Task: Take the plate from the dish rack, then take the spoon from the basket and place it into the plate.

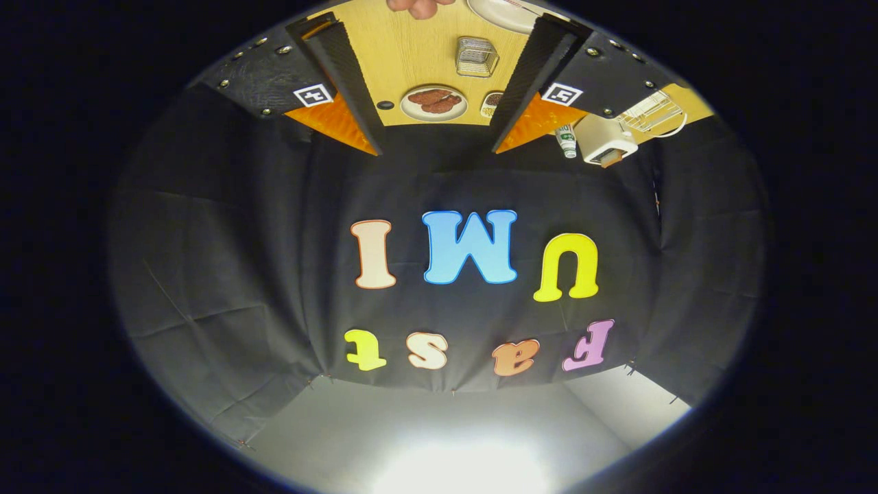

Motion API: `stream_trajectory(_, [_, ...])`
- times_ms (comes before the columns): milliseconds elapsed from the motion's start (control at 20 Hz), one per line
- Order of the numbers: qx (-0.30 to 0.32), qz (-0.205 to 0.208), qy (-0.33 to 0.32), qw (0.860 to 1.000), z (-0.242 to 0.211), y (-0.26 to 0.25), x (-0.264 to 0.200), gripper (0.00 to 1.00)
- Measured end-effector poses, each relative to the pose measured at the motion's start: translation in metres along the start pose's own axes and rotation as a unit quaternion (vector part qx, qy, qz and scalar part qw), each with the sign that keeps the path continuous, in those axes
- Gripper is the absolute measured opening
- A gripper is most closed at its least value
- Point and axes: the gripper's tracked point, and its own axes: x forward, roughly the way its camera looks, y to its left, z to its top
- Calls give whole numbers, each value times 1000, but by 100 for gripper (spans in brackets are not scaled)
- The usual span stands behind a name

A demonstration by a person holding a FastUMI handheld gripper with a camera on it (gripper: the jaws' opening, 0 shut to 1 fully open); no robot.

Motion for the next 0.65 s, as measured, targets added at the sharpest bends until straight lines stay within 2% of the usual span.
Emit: stream_trajectory(650, [11,8,11,1000,-29,-19,5,95])
